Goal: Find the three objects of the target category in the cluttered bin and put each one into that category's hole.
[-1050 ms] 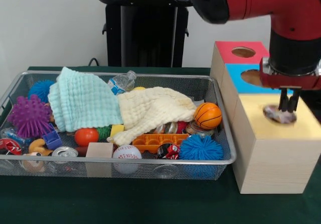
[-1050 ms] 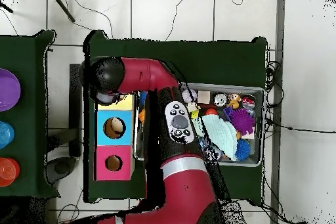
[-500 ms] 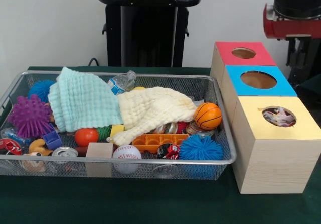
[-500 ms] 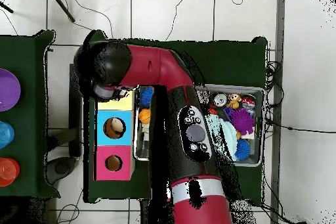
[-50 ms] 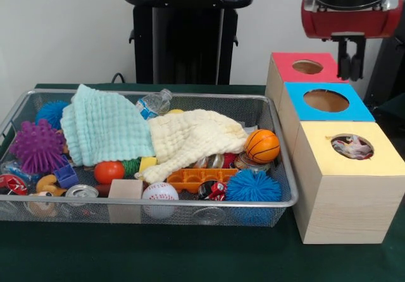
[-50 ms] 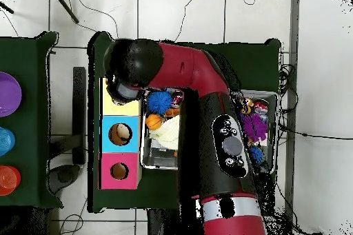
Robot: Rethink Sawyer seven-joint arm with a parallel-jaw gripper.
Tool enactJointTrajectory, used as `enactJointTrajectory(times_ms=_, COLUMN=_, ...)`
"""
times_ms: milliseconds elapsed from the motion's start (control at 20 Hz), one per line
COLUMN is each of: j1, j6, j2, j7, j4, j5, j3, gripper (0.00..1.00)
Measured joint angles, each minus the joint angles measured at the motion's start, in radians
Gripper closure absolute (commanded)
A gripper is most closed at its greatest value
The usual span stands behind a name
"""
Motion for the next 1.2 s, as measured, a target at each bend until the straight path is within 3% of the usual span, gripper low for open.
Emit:
enactJointTrajectory(times_ms=450, j1=-0.061, j6=-0.093, j2=0.017, j7=0.0, j4=0.002, j5=-0.081, j3=0.0, gripper=1.0)
enactJointTrajectory(times_ms=850, j1=-0.114, j6=-0.108, j2=0.05, j7=0.0, j4=0.002, j5=-0.113, j3=0.002, gripper=1.0)
enactJointTrajectory(times_ms=1200, j1=-0.119, j6=-0.108, j2=0.051, j7=0.0, j4=0.002, j5=-0.116, j3=0.01, gripper=1.0)
